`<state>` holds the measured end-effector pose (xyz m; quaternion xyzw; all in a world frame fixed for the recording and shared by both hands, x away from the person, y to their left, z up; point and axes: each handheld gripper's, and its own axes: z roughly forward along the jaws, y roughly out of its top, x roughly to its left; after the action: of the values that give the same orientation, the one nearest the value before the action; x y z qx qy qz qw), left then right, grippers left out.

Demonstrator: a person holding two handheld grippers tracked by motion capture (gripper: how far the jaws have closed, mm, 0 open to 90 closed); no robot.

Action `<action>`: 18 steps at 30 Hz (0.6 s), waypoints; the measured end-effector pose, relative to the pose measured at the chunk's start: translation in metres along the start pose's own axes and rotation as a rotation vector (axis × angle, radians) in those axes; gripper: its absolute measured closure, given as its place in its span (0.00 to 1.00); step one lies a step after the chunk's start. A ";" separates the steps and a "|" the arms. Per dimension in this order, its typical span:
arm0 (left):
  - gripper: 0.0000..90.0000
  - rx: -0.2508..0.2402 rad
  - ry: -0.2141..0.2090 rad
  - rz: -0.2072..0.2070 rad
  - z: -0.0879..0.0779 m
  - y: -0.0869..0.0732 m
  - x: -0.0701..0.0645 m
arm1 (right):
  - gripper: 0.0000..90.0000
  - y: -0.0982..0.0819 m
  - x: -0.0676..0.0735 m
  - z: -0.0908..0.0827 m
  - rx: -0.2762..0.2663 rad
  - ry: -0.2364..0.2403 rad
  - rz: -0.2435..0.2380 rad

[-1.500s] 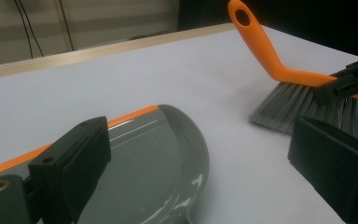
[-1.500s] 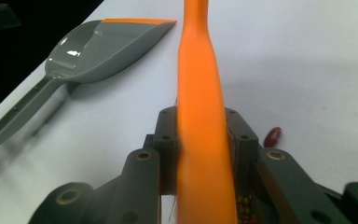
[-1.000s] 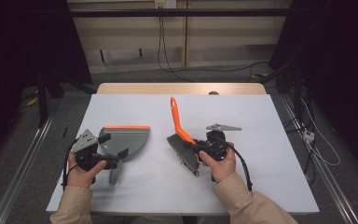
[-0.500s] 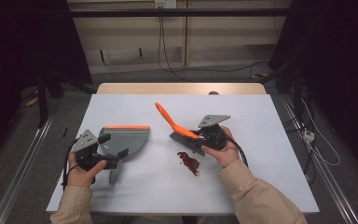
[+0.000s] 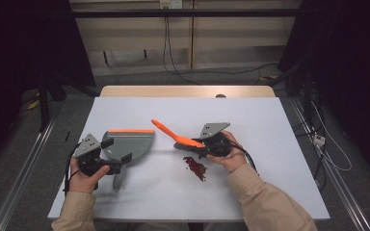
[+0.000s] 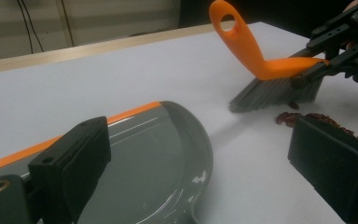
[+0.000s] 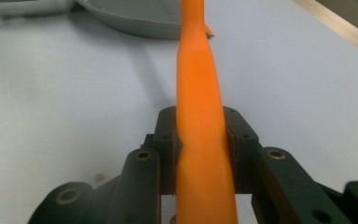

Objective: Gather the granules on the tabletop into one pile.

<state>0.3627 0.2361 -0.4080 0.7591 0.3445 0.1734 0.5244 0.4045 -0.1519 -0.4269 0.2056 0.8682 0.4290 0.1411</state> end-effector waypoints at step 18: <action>0.06 -0.004 0.001 -0.001 -0.002 0.001 -0.001 | 0.79 0.001 0.020 -0.007 -0.010 0.057 -0.032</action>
<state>0.3611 0.2365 -0.4066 0.7576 0.3448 0.1743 0.5260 0.3837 -0.1469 -0.4234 0.1784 0.8729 0.4368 0.1241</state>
